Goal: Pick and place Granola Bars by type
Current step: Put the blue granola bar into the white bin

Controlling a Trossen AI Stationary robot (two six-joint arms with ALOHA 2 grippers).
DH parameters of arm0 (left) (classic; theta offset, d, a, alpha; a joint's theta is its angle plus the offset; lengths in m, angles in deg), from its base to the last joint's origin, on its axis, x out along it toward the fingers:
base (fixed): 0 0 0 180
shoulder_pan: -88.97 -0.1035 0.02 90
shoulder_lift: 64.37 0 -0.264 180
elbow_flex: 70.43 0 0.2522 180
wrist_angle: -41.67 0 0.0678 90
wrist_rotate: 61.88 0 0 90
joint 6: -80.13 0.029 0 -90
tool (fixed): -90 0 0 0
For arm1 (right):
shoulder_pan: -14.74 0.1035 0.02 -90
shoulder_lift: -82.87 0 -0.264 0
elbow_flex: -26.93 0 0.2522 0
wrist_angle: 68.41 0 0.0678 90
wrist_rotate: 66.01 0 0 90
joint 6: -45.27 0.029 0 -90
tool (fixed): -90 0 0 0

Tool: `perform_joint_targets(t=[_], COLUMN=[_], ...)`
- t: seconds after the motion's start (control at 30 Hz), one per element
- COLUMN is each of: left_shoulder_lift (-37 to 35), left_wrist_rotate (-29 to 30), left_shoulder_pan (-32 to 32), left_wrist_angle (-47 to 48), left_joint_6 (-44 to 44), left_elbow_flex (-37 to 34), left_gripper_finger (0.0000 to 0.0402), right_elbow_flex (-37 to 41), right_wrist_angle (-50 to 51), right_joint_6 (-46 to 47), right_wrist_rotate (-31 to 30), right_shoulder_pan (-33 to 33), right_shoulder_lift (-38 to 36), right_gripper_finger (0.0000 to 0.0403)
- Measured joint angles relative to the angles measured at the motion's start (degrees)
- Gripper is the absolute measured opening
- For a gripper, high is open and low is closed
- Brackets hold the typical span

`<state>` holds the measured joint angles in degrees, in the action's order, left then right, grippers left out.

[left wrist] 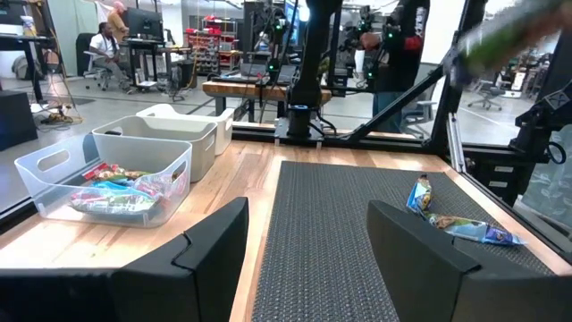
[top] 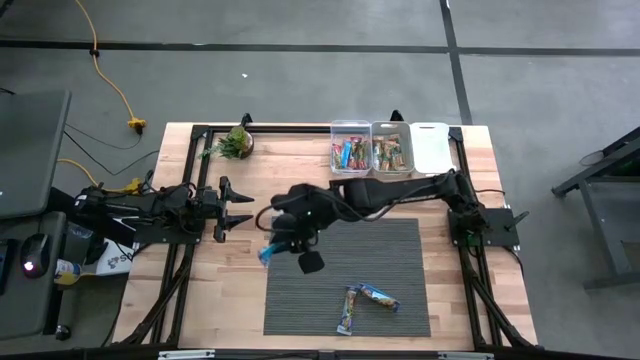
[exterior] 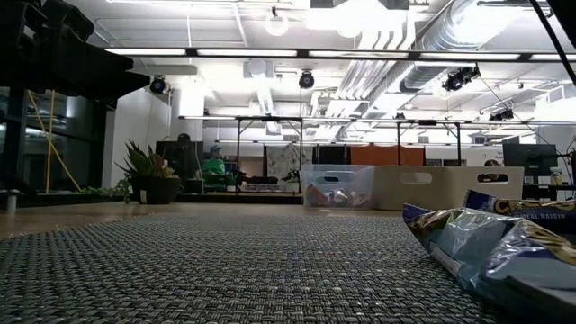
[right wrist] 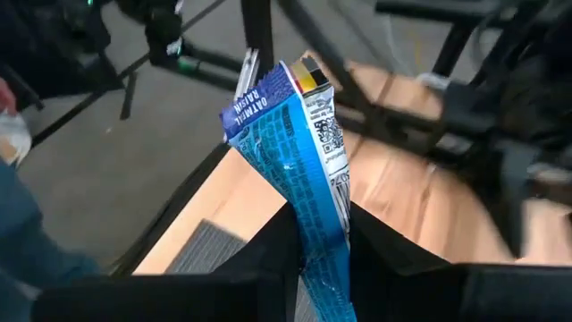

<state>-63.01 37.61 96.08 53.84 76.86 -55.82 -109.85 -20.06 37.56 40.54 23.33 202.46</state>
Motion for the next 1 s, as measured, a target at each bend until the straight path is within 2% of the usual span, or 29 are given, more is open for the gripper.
perform_joint_targets(t=[0.3,0.4,0.57,0.8,1.0], left_shoulder_lift=[0.0,0.0,0.0,0.0,0.0], left_wrist_rotate=[0.0,0.0,0.0,0.0,0.0], left_shoulder_pan=[0.0,0.0,0.0,0.0,0.0], left_wrist_angle=[0.0,0.0,0.0,0.0,0.0], left_joint_6=[0.0,0.0,0.0,0.0,0.0], left_elbow_flex=[0.0,0.0,0.0,0.0,0.0], left_gripper_finger=[0.0227,0.0227,0.0227,0.0227,0.0227], right_elbow_flex=[-12.2,-8.5,-5.5,-5.4,-5.4], right_wrist_angle=[7.1,6.7,12.6,23.8,33.7], right_joint_6=[-1.9,-2.8,-3.6,-2.7,1.7], right_wrist_rotate=[-3.1,-4.4,-12.5,-21.2,-26.2], right_shoulder_pan=[-4.8,-7.3,-12.8,-22.5,-32.8], right_shoulder_lift=[-0.1,-4.6,-12.2,-20.5,-24.1], right_gripper_finger=[0.0052,0.0051,0.0052,0.0045,0.0045])
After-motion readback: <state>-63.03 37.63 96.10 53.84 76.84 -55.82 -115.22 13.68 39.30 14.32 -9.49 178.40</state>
